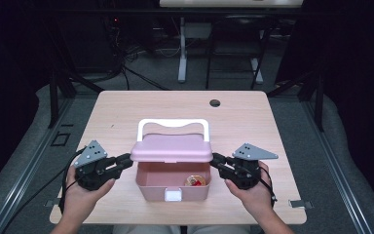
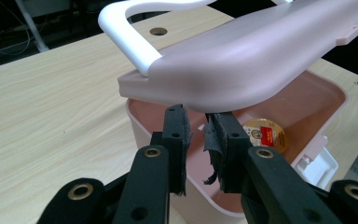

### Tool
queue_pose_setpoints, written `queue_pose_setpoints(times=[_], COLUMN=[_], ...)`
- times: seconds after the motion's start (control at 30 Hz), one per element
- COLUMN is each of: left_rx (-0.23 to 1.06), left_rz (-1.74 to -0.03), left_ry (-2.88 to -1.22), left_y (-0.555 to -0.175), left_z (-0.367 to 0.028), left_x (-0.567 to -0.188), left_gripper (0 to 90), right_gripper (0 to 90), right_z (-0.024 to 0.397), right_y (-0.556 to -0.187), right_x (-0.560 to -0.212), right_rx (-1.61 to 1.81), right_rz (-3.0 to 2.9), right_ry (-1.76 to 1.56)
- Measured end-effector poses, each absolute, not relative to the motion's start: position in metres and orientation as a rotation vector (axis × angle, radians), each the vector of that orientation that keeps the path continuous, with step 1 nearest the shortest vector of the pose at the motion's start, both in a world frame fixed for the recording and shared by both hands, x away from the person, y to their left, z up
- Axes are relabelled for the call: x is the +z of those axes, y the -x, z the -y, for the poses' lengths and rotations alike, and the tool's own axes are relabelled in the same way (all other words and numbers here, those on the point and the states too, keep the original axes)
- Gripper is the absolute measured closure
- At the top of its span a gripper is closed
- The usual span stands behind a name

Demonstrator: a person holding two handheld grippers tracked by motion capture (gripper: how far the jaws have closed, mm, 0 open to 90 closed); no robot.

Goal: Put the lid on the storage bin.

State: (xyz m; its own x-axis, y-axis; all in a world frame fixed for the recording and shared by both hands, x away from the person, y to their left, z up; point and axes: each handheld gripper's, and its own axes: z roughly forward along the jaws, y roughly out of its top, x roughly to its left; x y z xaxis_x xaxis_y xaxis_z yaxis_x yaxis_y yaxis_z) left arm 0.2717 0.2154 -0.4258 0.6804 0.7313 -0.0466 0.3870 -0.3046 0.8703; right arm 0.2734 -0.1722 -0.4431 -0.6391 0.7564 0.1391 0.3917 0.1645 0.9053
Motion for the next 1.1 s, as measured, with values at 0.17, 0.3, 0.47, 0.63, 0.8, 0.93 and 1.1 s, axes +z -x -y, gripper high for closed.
queue_pose_setpoints(times=[0.17,0.3,0.47,0.63,0.8,0.93,1.1], left_rx=[0.437,0.431,0.428,0.428,0.423,0.418,0.413], left_rz=[-0.870,-0.871,-0.867,-0.867,-0.865,-0.867,-0.868], left_ry=[-1.928,-1.934,-1.941,-1.947,-1.945,-1.942,-1.947], left_y=[-0.270,-0.267,-0.265,-0.262,-0.261,-0.260,-0.259], left_z=[-0.216,-0.217,-0.218,-0.217,-0.217,-0.217,-0.217], left_x=[-0.430,-0.434,-0.439,-0.442,-0.444,-0.448,-0.450], left_gripper=[77.4,77.7,78.3,78.8,79.0,79.2,79.3], right_gripper=[77.5,77.8,78.4,78.7,78.7,78.6,78.6], right_z=[0.173,0.173,0.173,0.174,0.174,0.174,0.174], right_y=[-0.271,-0.268,-0.265,-0.261,-0.259,-0.258,-0.257], right_x=[-0.449,-0.452,-0.453,-0.455,-0.458,-0.459,-0.462], right_rx=[1.467,1.470,1.468,1.453,1.459,1.459,1.461], right_rz=[-2.114,-2.116,-2.118,-2.131,-2.134,-2.140,-2.146], right_ry=[-1.109,-1.107,-1.100,-1.089,-1.090,-1.085,-1.090])
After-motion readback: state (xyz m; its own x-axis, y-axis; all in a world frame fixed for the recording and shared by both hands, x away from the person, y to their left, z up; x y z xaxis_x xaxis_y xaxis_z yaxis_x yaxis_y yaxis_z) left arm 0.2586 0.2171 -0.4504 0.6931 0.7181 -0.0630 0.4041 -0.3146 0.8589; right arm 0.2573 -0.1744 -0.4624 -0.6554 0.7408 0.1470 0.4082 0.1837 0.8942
